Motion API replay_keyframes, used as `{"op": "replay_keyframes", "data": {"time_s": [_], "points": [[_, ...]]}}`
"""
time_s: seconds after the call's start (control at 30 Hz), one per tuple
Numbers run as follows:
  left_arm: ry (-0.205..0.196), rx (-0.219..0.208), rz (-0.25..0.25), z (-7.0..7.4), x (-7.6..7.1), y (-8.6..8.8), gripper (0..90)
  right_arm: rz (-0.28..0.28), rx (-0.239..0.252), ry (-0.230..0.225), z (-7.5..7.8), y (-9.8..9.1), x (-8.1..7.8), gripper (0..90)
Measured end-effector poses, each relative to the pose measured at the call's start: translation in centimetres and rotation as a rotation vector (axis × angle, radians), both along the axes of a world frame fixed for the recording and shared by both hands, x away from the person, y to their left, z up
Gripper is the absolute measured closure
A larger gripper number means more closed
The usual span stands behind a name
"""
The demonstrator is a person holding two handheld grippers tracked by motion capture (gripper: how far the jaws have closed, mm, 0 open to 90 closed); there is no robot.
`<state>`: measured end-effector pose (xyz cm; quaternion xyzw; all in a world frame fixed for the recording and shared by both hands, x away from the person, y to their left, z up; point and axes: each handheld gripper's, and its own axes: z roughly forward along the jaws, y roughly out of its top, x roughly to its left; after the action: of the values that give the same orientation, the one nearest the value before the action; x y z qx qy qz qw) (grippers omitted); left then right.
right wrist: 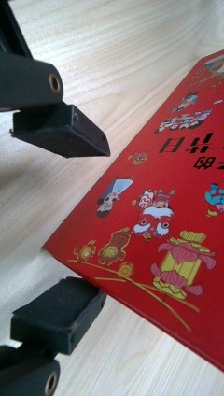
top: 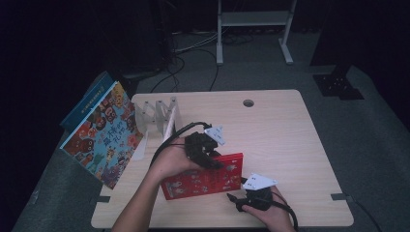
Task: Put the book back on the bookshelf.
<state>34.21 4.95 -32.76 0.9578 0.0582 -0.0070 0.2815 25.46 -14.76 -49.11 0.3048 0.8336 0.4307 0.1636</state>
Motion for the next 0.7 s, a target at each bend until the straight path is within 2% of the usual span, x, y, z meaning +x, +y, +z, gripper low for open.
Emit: {"op": "replay_keyframes", "data": {"time_s": [0.3,0.43,0.5,0.7], "points": [[0.002,0.058,-0.041,-0.7,-0.2,-3.0,66.2,0.011,0.001,0.006,0.0,0.3,-0.4,28.3],[0.011,0.077,-0.051,-1.1,-0.3,-3.5,69.0,0.014,0.003,0.000,0.1,0.1,-0.4,29.5],[0.009,0.086,-0.053,-1.2,-0.4,-3.8,69.5,0.004,0.001,-0.004,0.2,-0.3,-0.3,29.3],[0.002,0.106,-0.045,-1.4,-0.4,-3.9,75.0,-0.025,-0.009,0.025,0.3,-2.5,0.3,25.4]]}}
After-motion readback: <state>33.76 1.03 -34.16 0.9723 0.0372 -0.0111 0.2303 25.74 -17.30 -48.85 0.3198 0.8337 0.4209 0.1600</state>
